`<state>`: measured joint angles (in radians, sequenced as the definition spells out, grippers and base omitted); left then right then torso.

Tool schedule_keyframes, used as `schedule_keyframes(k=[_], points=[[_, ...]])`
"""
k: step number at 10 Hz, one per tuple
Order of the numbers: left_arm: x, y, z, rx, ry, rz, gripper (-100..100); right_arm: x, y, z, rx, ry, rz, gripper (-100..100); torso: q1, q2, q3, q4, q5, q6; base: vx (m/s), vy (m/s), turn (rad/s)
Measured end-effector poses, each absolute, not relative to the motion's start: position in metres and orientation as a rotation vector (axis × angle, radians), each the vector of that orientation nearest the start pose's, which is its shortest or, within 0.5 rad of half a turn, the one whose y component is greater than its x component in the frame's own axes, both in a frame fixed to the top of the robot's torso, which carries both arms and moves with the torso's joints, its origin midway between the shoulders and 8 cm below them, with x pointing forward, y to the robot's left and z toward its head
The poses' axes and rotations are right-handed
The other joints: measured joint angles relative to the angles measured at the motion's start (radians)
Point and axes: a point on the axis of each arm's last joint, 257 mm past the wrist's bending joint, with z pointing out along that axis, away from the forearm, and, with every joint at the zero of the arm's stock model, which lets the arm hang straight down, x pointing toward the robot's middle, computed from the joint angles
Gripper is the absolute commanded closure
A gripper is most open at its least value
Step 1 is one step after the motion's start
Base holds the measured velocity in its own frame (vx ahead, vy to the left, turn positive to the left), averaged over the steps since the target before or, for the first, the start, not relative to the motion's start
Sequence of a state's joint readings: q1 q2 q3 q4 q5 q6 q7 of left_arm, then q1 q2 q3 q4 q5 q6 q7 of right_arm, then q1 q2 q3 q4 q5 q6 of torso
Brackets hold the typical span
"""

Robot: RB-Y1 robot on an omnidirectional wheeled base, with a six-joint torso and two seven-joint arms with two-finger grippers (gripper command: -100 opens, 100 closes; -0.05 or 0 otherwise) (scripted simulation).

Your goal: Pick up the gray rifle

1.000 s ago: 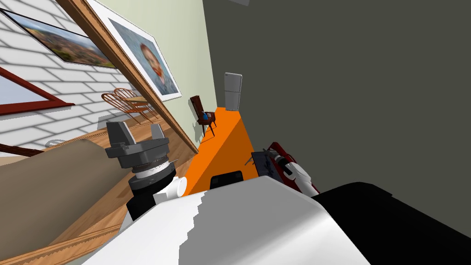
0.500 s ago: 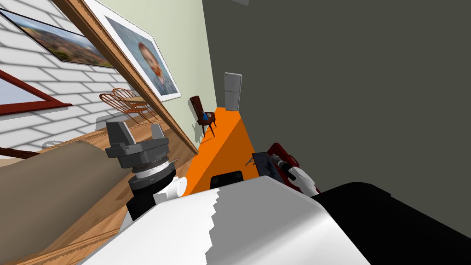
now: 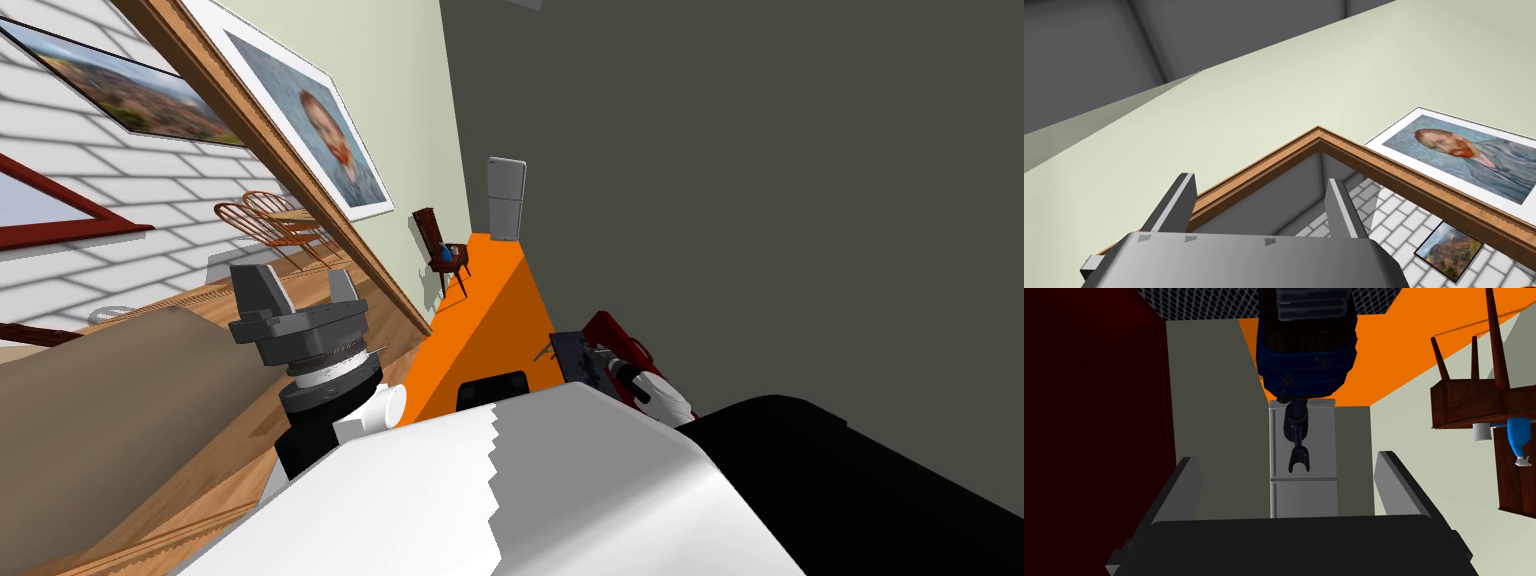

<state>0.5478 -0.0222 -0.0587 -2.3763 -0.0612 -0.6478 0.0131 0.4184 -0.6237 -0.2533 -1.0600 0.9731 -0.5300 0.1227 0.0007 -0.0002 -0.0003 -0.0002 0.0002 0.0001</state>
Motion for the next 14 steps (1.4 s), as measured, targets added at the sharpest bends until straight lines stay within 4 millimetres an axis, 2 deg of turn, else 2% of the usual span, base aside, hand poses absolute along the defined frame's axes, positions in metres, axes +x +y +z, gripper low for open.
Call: schedule_keyframes(k=[1, 3, 5, 6, 9, 10, 11, 14], points=[[0.296, 0.252, 0.076, -0.483, 0.486, -1.358, 0, 0.241, -0.558, -0.454, 0.077, 2.25, -0.077, -100, 0.001, 0.0, 0.0, 0.0, 0.0, 0.0, 0.02, 0.027, -0.009], [0.296, 0.252, 0.076, -0.483, 0.486, -1.358, 0, 0.231, -0.565, -0.463, 0.082, 2.278, -0.089, -100, 0.0, 0.0, 0.0, 0.0, 0.0, 0.0, 0.01, 0.014, 0.003], [0.296, 0.252, 0.076, -0.483, 0.486, -1.358, 0, 0.201, -0.572, -0.48, 0.078, 2.34, -0.102, -100, 0.001, 0.0, 0.0, 0.0, 0.0, 0.0, 0.018, 0.031, -0.006], [0.296, 0.252, 0.076, -0.483, 0.486, -1.358, 0, 0.184, -0.568, -0.49, 0.069, 2.376, -0.104, -100, 0.001, 0.0, 0.0, 0.0, 0.0, 0.0, 0.025, 0.036, -0.004], [0.296, 0.252, 0.076, -0.483, 0.486, -1.358, 0, 0.154, -0.572, -0.509, 0.065, 2.446, -0.113, -100, 0.0, 0.0, 0.0, 0.0, 0.0, 0.0, 0.013, 0.017, 0.0], [0.296, 0.252, 0.076, -0.483, 0.486, -1.358, 0, 0.152, -0.572, -0.51, 0.061, 2.449, -0.112, 0, 0.0, 0.0, 0.0, 0.0, 0.0, 0.0, 0.0, 0.0, 0.0], [0.296, 0.252, 0.076, -0.483, 0.486, -1.358, 0, 0.153, -0.572, -0.51, 0.062, 2.449, -0.112, -100, -0.001, 0.001, 0.0, 0.0, 0.0, 0.0, -0.018, 0.005, 0.205], [0.296, 0.252, 0.076, -0.483, 0.486, -1.358, 0, 0.14, -0.585, -0.512, 0.119, 2.445, -0.134, -100, -0.001, 0.003, 0.002, 0.001, 0.0, -0.001, -0.039, -0.002, 0.18]])
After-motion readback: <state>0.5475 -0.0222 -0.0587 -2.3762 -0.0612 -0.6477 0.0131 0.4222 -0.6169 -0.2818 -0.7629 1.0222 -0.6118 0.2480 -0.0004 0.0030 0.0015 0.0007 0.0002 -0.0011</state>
